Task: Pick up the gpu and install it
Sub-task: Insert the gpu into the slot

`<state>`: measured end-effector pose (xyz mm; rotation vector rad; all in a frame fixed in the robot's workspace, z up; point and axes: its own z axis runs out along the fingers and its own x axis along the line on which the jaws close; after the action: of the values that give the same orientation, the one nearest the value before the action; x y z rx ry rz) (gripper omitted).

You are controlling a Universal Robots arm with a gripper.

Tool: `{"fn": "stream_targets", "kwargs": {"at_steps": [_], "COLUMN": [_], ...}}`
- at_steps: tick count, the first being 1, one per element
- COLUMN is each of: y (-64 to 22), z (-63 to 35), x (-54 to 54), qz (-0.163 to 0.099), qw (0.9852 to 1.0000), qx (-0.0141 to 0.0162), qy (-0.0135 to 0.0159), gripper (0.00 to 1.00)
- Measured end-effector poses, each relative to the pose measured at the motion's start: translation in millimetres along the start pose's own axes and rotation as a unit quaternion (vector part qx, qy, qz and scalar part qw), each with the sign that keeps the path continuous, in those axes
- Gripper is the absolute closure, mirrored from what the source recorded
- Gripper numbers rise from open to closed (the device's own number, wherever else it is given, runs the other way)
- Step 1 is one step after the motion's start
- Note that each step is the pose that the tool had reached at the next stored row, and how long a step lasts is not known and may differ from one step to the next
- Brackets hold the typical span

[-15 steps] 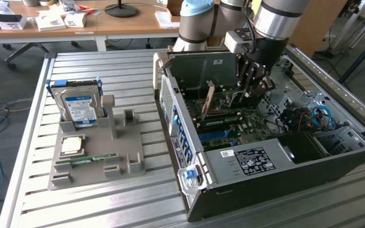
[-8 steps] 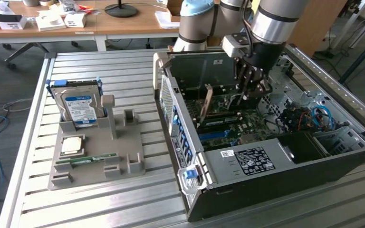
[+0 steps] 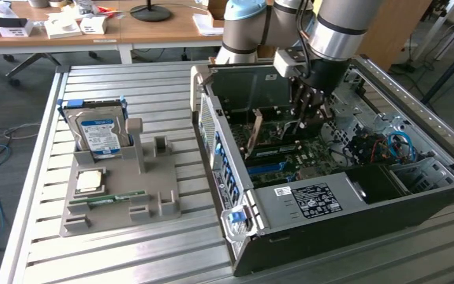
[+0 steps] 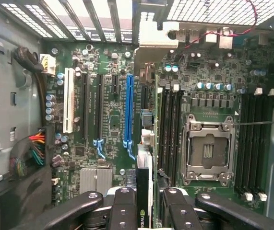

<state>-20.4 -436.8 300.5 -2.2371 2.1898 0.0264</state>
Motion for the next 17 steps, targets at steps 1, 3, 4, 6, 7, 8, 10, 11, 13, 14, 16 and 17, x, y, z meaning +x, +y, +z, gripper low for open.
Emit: {"fn": "stream_targets", "kwargs": {"at_steps": [1, 3, 4, 6, 7, 8, 10, 11, 13, 14, 16, 17], "y": [0.2, 0.5, 0.6, 1.0, 1.1, 1.2, 1.4, 1.4, 1.9, 3.0, 6.1, 7.8], "z": [0.1, 0.0, 0.0, -0.1, -0.1, -0.1, -0.1, -0.1, -0.1, 0.0, 0.3, 0.4], "x": [0.7, 3.1, 4.5, 7.4, 8.7, 9.9, 12.0, 12.0, 12.0, 12.0, 12.0, 11.9], "qz": [0.000, 0.000, -0.001, -0.001, -0.001, -0.001, -0.001, -0.001, -0.001, -0.001, -0.001, -0.001], "qw": [1.0000, 1.0000, 1.0000, 1.0000, 1.0000, 1.0000, 1.0000, 1.0000, 1.0000, 1.0000, 1.0000, 1.0000], "qx": [0.0000, 0.0000, 0.0000, 0.0000, 0.0000, 0.0000, 0.0000, 0.0000, 0.0000, 0.0000, 0.0000, 0.0000], "qy": [-0.0001, 0.0000, 0.0000, -0.0001, 0.0000, 0.0000, -0.0001, -0.0001, 0.0000, 0.0000, 0.0000, -0.0001], "gripper": [0.74, 0.74, 0.74, 0.74, 0.74, 0.74, 0.74, 0.74, 0.74, 0.74, 0.74, 0.74]}}
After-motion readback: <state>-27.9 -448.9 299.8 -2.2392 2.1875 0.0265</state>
